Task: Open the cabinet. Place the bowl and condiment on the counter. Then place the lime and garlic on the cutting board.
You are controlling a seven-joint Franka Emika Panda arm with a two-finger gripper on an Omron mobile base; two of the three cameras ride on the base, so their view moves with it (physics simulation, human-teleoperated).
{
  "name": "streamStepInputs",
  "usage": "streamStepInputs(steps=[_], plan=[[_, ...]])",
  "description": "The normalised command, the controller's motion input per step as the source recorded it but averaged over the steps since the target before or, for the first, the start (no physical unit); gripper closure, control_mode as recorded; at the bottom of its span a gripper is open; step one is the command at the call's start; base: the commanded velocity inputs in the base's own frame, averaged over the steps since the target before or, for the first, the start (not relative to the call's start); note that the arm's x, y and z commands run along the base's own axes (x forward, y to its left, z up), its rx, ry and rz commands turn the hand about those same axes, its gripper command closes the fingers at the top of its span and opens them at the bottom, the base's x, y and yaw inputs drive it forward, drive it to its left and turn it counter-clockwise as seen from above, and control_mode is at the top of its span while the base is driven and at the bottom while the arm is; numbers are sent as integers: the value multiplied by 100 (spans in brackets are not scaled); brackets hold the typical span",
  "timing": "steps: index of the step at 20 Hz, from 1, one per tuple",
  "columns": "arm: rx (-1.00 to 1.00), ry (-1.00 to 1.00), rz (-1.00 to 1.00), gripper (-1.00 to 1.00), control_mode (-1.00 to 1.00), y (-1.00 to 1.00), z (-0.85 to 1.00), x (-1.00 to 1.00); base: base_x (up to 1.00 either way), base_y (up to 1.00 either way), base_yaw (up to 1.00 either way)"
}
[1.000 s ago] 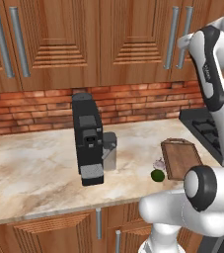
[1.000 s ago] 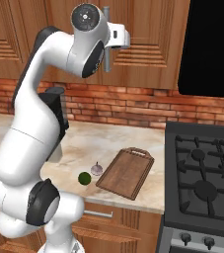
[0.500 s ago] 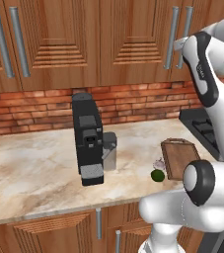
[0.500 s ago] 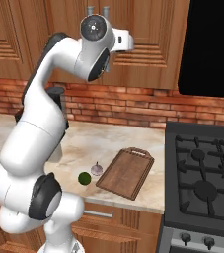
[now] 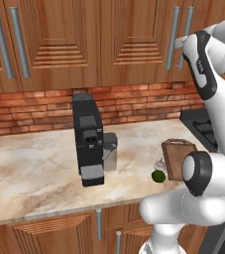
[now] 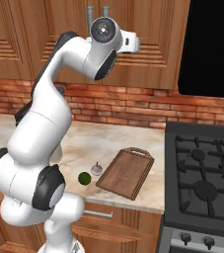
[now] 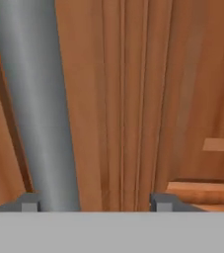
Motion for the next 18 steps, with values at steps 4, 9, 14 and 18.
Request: streamStepInputs(steps=[4,9,14,18], plan=[[2,-1,0,-100,-100,-5,-8,41,0,0,0],[-7,-15,-2,100,-100,38,-26,4,0,0,0],[-10,-16,-6,100,-100,36,-22,5,0,0,0],[-4,-4,-6,100,-100,17,-29,31,0,0,0]])
